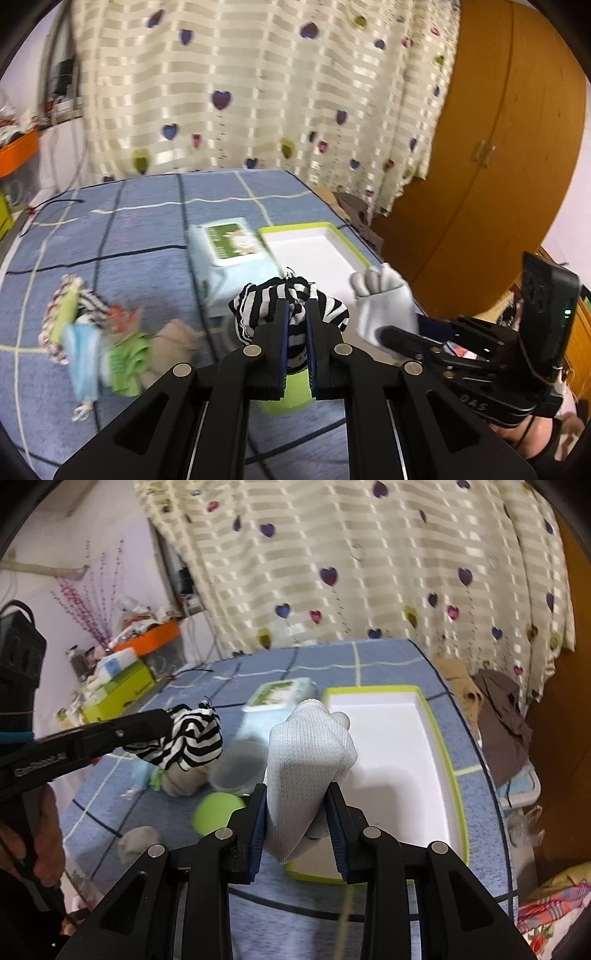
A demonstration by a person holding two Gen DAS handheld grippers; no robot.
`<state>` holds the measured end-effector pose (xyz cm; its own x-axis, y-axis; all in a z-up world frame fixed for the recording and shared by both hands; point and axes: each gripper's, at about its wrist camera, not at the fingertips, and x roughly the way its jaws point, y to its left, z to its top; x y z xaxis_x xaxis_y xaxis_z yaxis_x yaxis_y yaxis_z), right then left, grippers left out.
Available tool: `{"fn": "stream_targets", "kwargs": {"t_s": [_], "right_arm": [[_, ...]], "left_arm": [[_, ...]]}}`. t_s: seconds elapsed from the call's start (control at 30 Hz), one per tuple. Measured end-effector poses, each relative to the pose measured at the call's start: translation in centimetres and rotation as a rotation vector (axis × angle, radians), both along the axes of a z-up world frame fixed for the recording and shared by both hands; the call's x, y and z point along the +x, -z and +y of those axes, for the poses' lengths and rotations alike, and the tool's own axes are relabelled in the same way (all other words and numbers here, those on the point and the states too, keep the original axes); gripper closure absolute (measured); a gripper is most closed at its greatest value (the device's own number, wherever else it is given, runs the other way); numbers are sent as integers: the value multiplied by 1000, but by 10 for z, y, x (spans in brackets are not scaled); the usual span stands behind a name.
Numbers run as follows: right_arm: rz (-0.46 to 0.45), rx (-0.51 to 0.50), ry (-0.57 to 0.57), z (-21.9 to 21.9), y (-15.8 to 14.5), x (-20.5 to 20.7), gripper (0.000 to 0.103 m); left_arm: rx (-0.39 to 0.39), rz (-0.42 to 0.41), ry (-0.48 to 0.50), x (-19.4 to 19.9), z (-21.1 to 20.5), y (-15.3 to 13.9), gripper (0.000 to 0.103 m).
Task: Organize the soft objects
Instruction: 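Carry the striped cloth and white sock over the yellow-green box with both grippers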
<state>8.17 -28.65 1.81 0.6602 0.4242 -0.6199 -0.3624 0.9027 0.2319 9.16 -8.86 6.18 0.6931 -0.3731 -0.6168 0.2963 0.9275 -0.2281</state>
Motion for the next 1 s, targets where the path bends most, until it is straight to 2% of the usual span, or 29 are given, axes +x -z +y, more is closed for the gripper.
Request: {"fn": "stream_targets", "kwargs": {"t_s": [0.3, 0.8, 1.0], "right_arm": [[55, -31, 55, -27, 24, 28, 73], [116, -65, 104, -58, 54, 73, 72], [143, -66, 108, -65, 64, 81, 69]], "left_arm": [[11, 68, 76, 34, -41, 16, 94], [61, 155, 122, 79, -93, 40, 94], [88, 215, 124, 99, -110, 59, 94]]}}
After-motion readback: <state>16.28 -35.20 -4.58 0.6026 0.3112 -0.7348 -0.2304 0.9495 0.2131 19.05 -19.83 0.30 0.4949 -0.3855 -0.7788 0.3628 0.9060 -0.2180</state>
